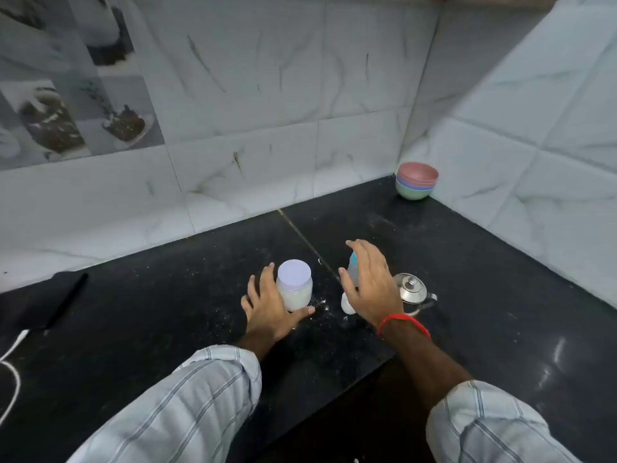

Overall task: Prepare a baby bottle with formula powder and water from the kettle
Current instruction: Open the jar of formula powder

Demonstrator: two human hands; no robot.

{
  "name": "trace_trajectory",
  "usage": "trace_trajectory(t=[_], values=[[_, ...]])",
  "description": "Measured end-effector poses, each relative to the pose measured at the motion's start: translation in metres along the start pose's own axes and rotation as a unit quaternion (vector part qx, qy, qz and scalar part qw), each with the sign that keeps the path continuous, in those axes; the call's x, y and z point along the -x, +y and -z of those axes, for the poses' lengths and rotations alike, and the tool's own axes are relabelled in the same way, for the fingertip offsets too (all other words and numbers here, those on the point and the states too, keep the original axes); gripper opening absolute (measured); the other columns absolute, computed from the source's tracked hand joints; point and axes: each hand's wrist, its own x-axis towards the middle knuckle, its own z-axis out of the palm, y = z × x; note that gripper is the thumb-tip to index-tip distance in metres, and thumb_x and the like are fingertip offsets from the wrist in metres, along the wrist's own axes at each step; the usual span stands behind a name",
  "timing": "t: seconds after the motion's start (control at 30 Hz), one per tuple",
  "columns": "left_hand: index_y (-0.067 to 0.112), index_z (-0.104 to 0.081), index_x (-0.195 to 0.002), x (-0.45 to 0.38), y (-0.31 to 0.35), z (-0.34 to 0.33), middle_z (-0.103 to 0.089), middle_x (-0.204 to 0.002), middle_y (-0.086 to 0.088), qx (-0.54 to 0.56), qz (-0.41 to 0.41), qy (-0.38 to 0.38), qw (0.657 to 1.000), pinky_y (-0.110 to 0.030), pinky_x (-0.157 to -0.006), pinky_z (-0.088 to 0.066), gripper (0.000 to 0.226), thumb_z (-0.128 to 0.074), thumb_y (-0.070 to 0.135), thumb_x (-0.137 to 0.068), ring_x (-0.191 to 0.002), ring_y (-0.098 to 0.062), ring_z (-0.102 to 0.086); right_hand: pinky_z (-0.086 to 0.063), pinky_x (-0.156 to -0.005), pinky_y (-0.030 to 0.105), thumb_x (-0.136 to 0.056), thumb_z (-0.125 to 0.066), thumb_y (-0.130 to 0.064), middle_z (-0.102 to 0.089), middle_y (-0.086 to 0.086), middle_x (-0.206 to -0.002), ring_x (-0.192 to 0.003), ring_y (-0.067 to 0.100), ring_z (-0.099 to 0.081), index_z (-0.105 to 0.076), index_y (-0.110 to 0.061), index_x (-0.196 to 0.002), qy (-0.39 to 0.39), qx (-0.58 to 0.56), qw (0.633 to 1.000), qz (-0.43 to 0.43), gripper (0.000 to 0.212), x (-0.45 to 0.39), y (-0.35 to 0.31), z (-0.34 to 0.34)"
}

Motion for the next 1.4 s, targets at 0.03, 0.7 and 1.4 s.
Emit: trace_trajectory(t=[0.03, 0.7, 1.4], values=[[0.030, -0.002, -0.161, -0.004, 0.000, -0.006, -0.013, -0.172, -0.004, 0.033, 0.033, -0.005, 0.999, -0.059, -0.126, -0.007, 0.138, -0.085, 0.073, -0.060, -0.161, -0.031, 0.001, -0.040, -0.116, 0.044, -0.097, -0.060, -0.026, -0.055, 0.012, -0.143, -0.137, 0.030, -0.049, -0.049, -0.010, -0.144, 0.001, -0.011, 1.000, 0.019, 0.051, 0.000, 0.004, -0.003], [0.033, -0.038, -0.143, 0.039, 0.059, -0.033, -0.052, -0.137, 0.016, 0.108, 0.023, 0.085, 0.990, -0.029, -0.093, -0.056, 0.099, -0.092, 0.046, -0.061, -0.123, -0.006, -0.058, -0.051, -0.089, 0.049, -0.088, -0.042, -0.078, -0.060, 0.006, -0.124, -0.107, 0.040, -0.065, -0.046, -0.023, -0.133, -0.304, -0.047, 0.951, 0.005, 0.071, -0.035, 0.002, -0.029], [0.045, -0.039, -0.141, -0.012, 0.036, 0.041, -0.061, -0.130, 0.020, 0.142, -0.056, -0.110, 0.982, -0.031, -0.092, -0.061, 0.100, -0.092, 0.049, -0.057, -0.115, -0.006, -0.065, -0.048, -0.101, 0.031, -0.092, -0.063, -0.036, -0.036, -0.008, -0.145, -0.111, 0.005, -0.054, -0.026, -0.052, -0.151, -0.394, -0.328, 0.858, 0.008, 0.071, -0.088, 0.011, -0.001]])
